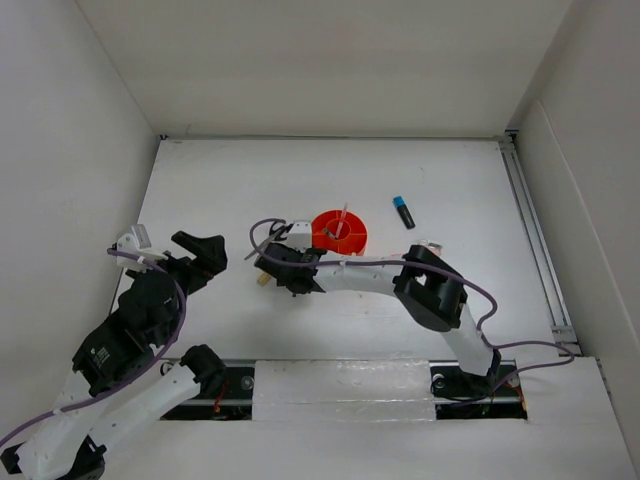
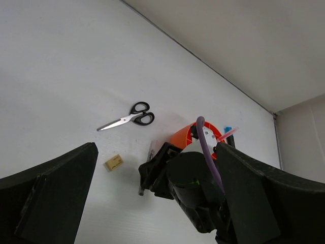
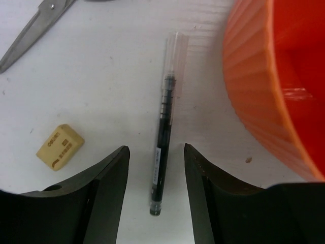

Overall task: Sort the stationery into containers
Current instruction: Pick up the pen from the center of the board, then place the pen in the storage box, then pick up the pen from the center of the board, then place the pen in the storage box.

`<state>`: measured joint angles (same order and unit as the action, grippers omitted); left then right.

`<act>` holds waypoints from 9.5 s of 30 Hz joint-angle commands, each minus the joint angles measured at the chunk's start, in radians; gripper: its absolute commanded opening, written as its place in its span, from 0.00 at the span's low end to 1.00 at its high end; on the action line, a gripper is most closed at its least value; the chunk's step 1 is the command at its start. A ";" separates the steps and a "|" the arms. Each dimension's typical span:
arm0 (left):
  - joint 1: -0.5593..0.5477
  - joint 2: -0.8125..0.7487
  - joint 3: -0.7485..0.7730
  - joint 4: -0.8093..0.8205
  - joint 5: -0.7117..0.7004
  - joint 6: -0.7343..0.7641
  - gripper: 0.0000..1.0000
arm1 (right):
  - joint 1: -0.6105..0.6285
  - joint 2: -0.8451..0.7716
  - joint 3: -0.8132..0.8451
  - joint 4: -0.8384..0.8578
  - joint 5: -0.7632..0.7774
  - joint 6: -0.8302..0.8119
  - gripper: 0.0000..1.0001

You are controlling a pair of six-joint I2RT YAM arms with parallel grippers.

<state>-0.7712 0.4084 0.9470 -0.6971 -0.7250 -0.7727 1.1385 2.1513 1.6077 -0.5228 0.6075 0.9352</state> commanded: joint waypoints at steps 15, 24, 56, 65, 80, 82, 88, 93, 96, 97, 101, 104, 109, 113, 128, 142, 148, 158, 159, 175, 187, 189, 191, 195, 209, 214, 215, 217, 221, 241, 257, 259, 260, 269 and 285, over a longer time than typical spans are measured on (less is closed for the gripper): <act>0.003 -0.031 0.012 0.044 0.021 0.027 1.00 | -0.043 0.087 0.113 -0.013 -0.002 -0.045 0.50; 0.003 -0.040 0.012 0.053 0.030 0.036 1.00 | -0.043 0.105 0.113 -0.013 -0.031 -0.045 0.24; 0.003 -0.040 -0.007 0.077 0.032 0.056 1.00 | -0.476 -0.646 -0.440 0.995 -1.328 -0.905 0.00; 0.003 -0.040 -0.016 0.108 0.082 0.099 1.00 | -0.632 -0.525 -0.353 1.078 -1.673 -0.871 0.00; 0.003 -0.013 -0.025 0.145 0.124 0.136 1.00 | -0.683 -0.380 -0.436 1.282 -1.746 -0.779 0.00; 0.003 -0.013 -0.025 0.145 0.124 0.145 1.00 | -0.683 -0.370 -0.449 1.314 -1.746 -0.779 0.00; 0.003 -0.022 -0.025 0.163 0.144 0.156 1.00 | -0.683 -0.329 -0.489 1.411 -1.737 -0.722 0.00; 0.003 -0.022 -0.025 0.163 0.153 0.156 1.00 | -0.692 -0.304 -0.534 1.498 -1.737 -0.684 0.00; 0.003 -0.022 -0.034 0.172 0.162 0.165 1.00 | -0.692 -0.294 -0.545 1.537 -1.737 -0.662 0.00; 0.003 -0.022 -0.034 0.173 0.162 0.165 1.00 | -0.692 -0.294 -0.545 1.537 -1.737 -0.653 0.00; 0.003 -0.031 -0.034 0.173 0.173 0.174 1.00 | -0.703 -0.284 -0.554 1.546 -1.727 -0.653 0.00; 0.003 -0.031 -0.034 0.182 0.173 0.174 1.00 | -0.703 -0.275 -0.554 1.546 -1.727 -0.653 0.00; 0.003 -0.031 -0.034 0.182 0.182 0.174 1.00 | -0.712 -0.266 -0.563 1.557 -1.727 -0.653 0.00; 0.003 -0.040 -0.034 0.182 0.182 0.174 1.00 | -0.712 -0.257 -0.563 1.557 -1.718 -0.653 0.00; 0.003 -0.040 -0.034 0.182 0.182 0.174 1.00 | -0.730 -0.257 -0.611 1.587 -1.700 -0.653 0.17; 0.003 -0.040 -0.034 0.182 0.182 0.184 1.00 | -0.730 -0.303 -0.650 1.632 -1.698 -0.621 0.34; 0.003 -0.040 -0.034 0.182 0.182 0.184 1.00 | -0.711 -0.470 -0.670 1.578 -1.688 -0.612 0.45; 0.003 -0.002 -0.025 0.143 0.128 0.141 1.00 | -0.692 -0.899 -0.657 0.872 -1.130 -0.829 1.00; 0.003 -0.002 -0.025 0.143 0.128 0.132 1.00 | -0.707 -0.919 -0.645 0.827 -1.068 -0.829 1.00; 0.003 0.007 -0.025 0.134 0.128 0.122 1.00 | -1.022 -0.630 -0.430 0.288 -0.799 -0.785 0.97; 0.003 0.017 -0.025 0.134 0.137 0.122 1.00 | -0.985 -0.352 -0.339 0.247 -0.689 -0.806 0.87; 0.003 0.017 -0.025 0.134 0.137 0.122 1.00 | -0.985 -0.308 -0.328 0.259 -0.704 -0.806 0.87; 0.003 0.017 -0.025 0.134 0.137 0.122 1.00 | -0.971 -0.272 -0.292 0.247 -0.718 -0.806 0.85; 0.003 0.017 -0.025 0.134 0.137 0.122 1.00 | -0.947 -0.225 -0.256 0.227 -0.657 -0.816 0.79; 0.003 0.017 -0.025 0.134 0.147 0.131 1.00 | -0.916 -0.120 -0.118 0.021 -0.545 -0.835 0.65; 0.003 0.017 -0.025 0.134 0.147 0.131 1.00 | -0.907 -0.102 -0.091 -0.034 -0.545 -0.854 0.63; 0.003 0.017 -0.025 0.134 0.147 0.131 1.00 | -0.907 -0.091 -0.080 -0.045 -0.545 -0.868 0.63; 0.003 0.017 -0.025 0.134 0.147 0.131 1.00 | -0.907 -0.082 -0.068 -0.065 -0.545 -0.886 0.55; 0.003 0.007 -0.025 0.134 0.147 0.131 1.00 | -0.907 -0.073 -0.048 -0.089 -0.554 -0.898 0.33; 0.003 0.154 0.082 0.191 0.252 0.131 1.00 | -0.754 -0.586 -0.235 0.035 -0.526 -0.813 0.00; 0.003 0.374 0.128 0.476 0.608 0.153 1.00 | -0.129 -0.857 -0.404 0.366 -0.451 -0.635 0.00; 0.003 0.383 0.104 0.485 0.608 0.153 1.00 | -0.100 -0.857 -0.393 0.377 -0.442 -0.635 0.00; 0.003 0.383 0.104 0.485 0.608 0.153 1.00 | -0.079 -0.857 -0.393 0.377 -0.442 -0.635 0.00; 0.003 0.372 0.050 0.505 0.608 0.133 0.81 | -0.040 -0.897 -0.384 0.437 -0.416 -0.625 0.00; 0.003 0.333 0.021 0.582 0.608 0.122 0.47 | -0.010 -0.929 -0.419 0.504 -0.497 -0.613 0.00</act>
<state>-0.7708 0.7612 0.9745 -0.1902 -0.1207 -0.6479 1.1088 1.2377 1.1812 -0.0956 0.1421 0.3115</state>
